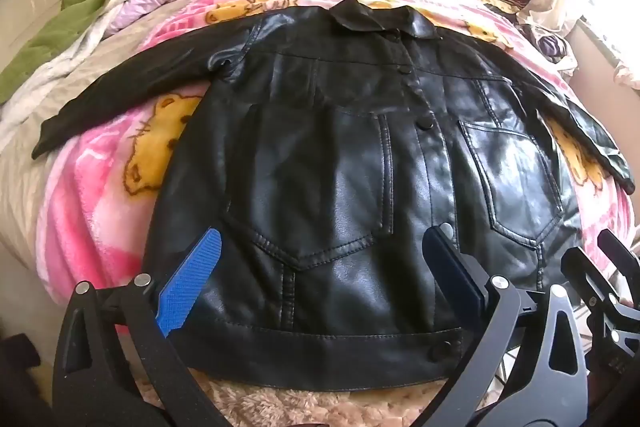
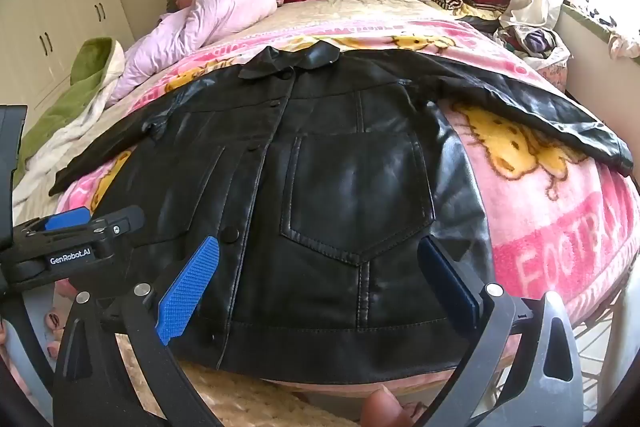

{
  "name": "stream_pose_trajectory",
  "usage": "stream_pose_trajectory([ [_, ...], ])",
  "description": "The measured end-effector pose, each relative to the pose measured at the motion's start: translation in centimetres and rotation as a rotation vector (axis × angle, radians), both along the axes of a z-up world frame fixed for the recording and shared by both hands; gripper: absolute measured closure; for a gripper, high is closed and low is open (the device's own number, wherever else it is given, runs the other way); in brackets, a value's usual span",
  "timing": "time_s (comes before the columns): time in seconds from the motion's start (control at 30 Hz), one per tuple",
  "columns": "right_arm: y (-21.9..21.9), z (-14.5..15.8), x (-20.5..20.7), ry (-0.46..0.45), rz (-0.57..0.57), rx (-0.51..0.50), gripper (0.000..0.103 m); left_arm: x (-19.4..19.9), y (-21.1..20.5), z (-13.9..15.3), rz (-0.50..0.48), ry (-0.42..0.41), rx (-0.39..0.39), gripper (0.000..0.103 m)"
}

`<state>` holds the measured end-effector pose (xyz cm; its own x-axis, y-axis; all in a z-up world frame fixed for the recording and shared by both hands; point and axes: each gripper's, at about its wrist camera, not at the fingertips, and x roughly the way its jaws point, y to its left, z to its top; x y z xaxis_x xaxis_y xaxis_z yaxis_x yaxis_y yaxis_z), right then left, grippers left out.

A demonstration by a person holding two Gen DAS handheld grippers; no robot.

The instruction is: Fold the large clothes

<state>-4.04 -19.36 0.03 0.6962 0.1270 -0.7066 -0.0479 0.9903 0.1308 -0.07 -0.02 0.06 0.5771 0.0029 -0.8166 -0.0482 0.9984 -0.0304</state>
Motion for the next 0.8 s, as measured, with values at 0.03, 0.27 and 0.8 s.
stream_pose_trajectory([
  [0.03,0.0,0.01,0.01,0.001,0.0,0.0,0.004,0.07,0.02,-0.05,0.002,0.012,0.0,0.008],
  [0.27,0.0,0.14,-0.07,-0.005,-0.002,-0.001,0.004,0.09,0.06,-0.06,0.001,0.014,-0.006,0.008],
  [0.8,0.06,0.36,0.02,-0.007,-0.002,-0.001,0.004,0.06,0.04,-0.04,0.003,0.009,0.001,0.008],
])
